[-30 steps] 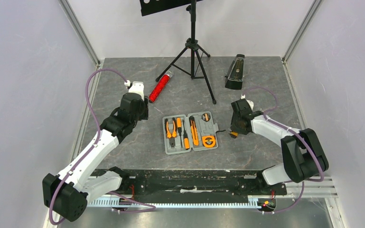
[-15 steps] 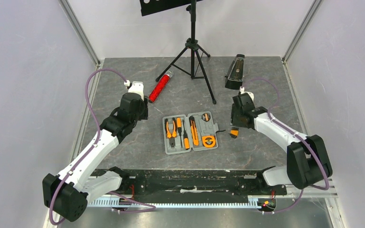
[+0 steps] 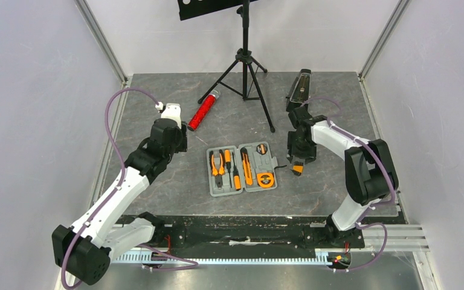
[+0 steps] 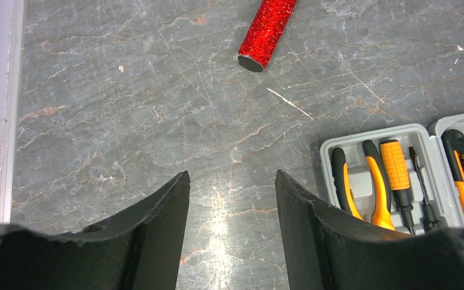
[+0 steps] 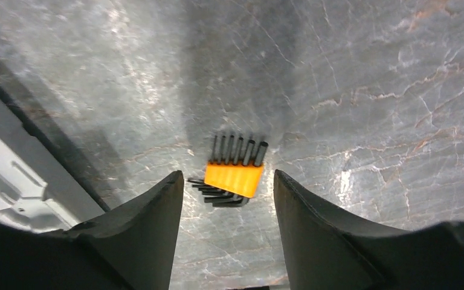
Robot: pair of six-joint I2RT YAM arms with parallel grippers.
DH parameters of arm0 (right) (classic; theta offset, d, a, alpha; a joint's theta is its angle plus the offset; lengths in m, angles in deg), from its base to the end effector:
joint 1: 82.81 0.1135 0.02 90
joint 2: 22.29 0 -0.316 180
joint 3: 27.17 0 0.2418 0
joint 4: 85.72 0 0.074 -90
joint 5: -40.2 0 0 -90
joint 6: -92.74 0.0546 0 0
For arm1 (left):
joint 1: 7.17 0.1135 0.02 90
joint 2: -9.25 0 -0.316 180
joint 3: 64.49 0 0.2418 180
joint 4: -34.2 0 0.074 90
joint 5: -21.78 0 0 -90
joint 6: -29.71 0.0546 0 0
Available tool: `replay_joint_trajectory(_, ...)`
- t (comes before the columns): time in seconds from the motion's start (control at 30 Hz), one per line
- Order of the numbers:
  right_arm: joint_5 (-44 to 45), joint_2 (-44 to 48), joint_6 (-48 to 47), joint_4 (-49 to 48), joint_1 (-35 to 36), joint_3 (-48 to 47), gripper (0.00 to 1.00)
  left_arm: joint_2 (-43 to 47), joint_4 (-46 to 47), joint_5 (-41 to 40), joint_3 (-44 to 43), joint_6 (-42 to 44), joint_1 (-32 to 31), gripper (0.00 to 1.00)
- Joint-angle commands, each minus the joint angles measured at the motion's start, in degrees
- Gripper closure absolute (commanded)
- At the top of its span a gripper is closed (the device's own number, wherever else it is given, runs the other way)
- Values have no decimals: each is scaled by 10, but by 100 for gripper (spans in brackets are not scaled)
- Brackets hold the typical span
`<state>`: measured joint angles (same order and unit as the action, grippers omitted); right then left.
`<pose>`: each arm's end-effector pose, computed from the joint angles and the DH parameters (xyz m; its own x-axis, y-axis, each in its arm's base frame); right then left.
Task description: Pack the tool kit
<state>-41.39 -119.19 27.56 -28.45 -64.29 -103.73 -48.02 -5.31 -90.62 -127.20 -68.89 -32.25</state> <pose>0.2985 0.0916 0.2181 -0.9600 0.1164 -0.2547 0.1306 0.9906 -0.0396 0.1836 -0.0630 0.3325 -0.5175 0.0896 -0.8510 0.0289 0.9958 0.0872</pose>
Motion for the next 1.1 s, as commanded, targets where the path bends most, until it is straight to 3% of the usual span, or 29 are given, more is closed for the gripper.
replay_joint_trajectory(0.0, -39, -9, -2, 46, -27, -16, 40, 20, 17, -12, 4, 6, 4, 39)
replay_joint_trajectory(0.6, -83, -31, -1, 8, -45, 28, 41, 24, 19, -8, 5, 5, 5, 39)
replay_joint_trajectory(0.87, -77, -37, -6, -15, -49, 51, 50, 21, 20, -7, 5, 4, 5, 39)
replay_joint_trajectory(1.07, -72, -36, -19, -18, -49, 52, 64, 18, 20, -6, 6, 4, 4, 39)
